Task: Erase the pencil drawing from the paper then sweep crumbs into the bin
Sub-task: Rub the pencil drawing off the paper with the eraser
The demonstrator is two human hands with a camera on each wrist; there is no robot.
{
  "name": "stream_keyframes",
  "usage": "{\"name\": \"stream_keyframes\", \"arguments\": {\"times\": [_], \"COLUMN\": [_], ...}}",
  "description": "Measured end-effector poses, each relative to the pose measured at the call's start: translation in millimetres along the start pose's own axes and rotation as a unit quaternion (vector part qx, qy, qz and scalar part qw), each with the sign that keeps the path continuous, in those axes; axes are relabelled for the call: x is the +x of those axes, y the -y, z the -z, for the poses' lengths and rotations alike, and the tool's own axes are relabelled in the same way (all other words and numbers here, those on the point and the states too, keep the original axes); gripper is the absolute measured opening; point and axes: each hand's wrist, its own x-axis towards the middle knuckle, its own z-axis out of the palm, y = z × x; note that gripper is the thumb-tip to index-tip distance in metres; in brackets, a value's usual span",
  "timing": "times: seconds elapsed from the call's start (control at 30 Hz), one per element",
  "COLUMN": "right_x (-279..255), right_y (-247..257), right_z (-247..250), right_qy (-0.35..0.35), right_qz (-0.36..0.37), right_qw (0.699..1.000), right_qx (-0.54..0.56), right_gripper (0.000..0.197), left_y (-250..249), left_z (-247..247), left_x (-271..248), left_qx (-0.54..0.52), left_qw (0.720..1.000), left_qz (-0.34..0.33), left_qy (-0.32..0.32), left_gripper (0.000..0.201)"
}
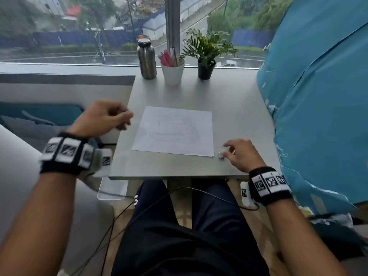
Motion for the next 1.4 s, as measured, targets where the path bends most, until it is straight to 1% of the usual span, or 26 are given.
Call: {"name": "stream_keyframes", "arguments": {"times": [0.03, 0.07, 0.1, 0.13, 0.2, 0.27, 0.3, 0.33, 0.4, 0.53, 0.57, 0.7, 0.77, 0.83, 0.9, 0.97, 1.03, 1.07, 1.17, 1.2, 1.27, 1.3, 1.4], "right_x": [7, 11, 16, 19, 23, 27, 29, 31, 36, 49, 54, 80, 91, 98, 102, 105, 105, 104, 102, 105, 109, 109, 104], "right_y": [0, 2, 3, 5, 7, 8, 8, 9, 11, 21, 25, 39, 44, 47, 49, 47, 44, 44, 42, 38, 33, 33, 40], "right_z": [-1, 0, -1, -1, -2, 0, 1, 2, 1, 2, 2, 5, 1, -8, -14, -15, -15, -15, -14, -12, -10, -10, -13], "right_qy": [0.021, 0.039, 0.054, 0.070, 0.096, 0.113, 0.118, 0.122, 0.128, 0.123, 0.115, 0.077, 0.079, 0.091, 0.091, 0.060, 0.028, 0.034, 0.105, 0.099, 0.049, 0.044, 0.122], "right_qz": [-0.020, -0.033, -0.040, -0.046, -0.032, -0.012, -0.008, -0.004, 0.005, 0.027, 0.032, 0.049, 0.041, 0.048, 0.063, 0.054, 0.041, 0.042, 0.064, 0.052, 0.026, 0.028, 0.072], "right_qw": [1.000, 0.999, 0.998, 0.996, 0.995, 0.993, 0.992, 0.992, 0.991, 0.992, 0.993, 0.993, 0.992, 0.991, 0.993, 0.995, 0.997, 0.997, 0.989, 0.990, 0.994, 0.994, 0.986], "right_qx": [-0.003, -0.005, -0.006, -0.010, -0.020, -0.032, -0.032, -0.031, -0.029, 0.002, 0.016, 0.070, 0.095, 0.082, 0.052, 0.052, 0.057, 0.060, 0.079, 0.085, 0.094, 0.094, 0.089], "right_gripper": [0.034, 0.035, 0.032, 0.024, 0.005, 0.007, 0.009, 0.010, 0.013, 0.009, 0.007, 0.004, 0.004, 0.008, 0.012, 0.011, 0.009, 0.008, 0.008, 0.008, 0.008, 0.008, 0.009], "left_y": [-2, -7, -10, -13, -12, -6, -5, -2, 1, 1, 1, 5, 3, 1, 1, 2, 0, -1, -6, -7, -8, -8, -6], "left_z": [-12, -22, -37, -56, -95, -127, -140, -151, -165, -174, -174, -171, -171, -175, -178, -178, -177, -177, -178, -177, -178, -178, -178], "left_x": [19, 33, 48, 62, 79, 88, 91, 95, 99, 100, 101, 103, 102, 100, 101, 104, 108, 111, 116, 117, 118, 118, 118], "left_qx": [0.001, 0.025, 0.060, 0.101, 0.169, 0.247, 0.267, 0.274, 0.281, 0.346, 0.345, 0.303, 0.305, 0.325, 0.338, 0.338, 0.335, 0.333, 0.333, 0.333, 0.331, 0.330, 0.329], "left_qw": [1.000, 1.000, 0.997, 0.992, 0.973, 0.943, 0.934, 0.930, 0.927, 0.908, 0.907, 0.916, 0.917, 0.914, 0.908, 0.900, 0.892, 0.888, 0.881, 0.880, 0.879, 0.879, 0.879], "left_qz": [-0.001, -0.001, -0.018, -0.039, -0.081, -0.095, -0.093, -0.087, -0.071, -0.058, -0.053, -0.032, -0.018, -0.010, 0.002, 0.033, 0.059, 0.068, 0.085, 0.088, 0.090, 0.091, 0.093], "left_qy": [0.001, 0.012, 0.035, 0.059, 0.132, 0.200, 0.220, 0.231, 0.238, 0.230, 0.234, 0.261, 0.255, 0.243, 0.248, 0.274, 0.298, 0.308, 0.324, 0.327, 0.331, 0.331, 0.332], "left_gripper": [0.014, 0.011, 0.009, 0.010, 0.023, 0.043, 0.051, 0.058, 0.069, 0.087, 0.087, 0.077, 0.079, 0.091, 0.111, 0.129, 0.138, 0.141, 0.146, 0.146, 0.147, 0.147, 0.148]}}
